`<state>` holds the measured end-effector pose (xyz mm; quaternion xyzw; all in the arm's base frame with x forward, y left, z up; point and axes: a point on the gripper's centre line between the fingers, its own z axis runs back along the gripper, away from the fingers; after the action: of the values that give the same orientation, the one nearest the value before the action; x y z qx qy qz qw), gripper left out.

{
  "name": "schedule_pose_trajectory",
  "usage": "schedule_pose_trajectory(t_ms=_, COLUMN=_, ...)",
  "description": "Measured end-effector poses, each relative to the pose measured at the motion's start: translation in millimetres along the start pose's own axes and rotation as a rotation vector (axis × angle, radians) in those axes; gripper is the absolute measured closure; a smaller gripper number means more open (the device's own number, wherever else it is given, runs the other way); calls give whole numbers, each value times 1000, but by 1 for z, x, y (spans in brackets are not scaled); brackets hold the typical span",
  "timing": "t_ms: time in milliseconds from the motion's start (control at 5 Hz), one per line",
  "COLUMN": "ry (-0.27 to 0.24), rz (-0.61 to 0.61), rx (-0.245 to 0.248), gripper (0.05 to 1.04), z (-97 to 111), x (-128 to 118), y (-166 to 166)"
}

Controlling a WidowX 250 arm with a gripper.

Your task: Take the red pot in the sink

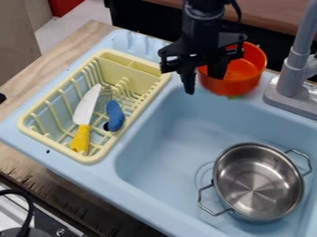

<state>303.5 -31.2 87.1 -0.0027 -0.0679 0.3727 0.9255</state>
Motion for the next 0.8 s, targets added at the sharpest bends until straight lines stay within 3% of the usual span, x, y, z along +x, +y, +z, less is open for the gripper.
schedule_pose_trajectory(t_ms=200, ry=0, rz=-1, rx=13, gripper=918, z=0, x=-2, y=0)
schedule_pose_trajectory(t_ms=400, ry=-8, rz=-28, rx=21, gripper=1015, z=1, x=-8, y=4)
schedule_pose_trajectory(t_ms=800, ry=14, rz=-96, rx=9, gripper=1027, z=9, x=-42, y=36)
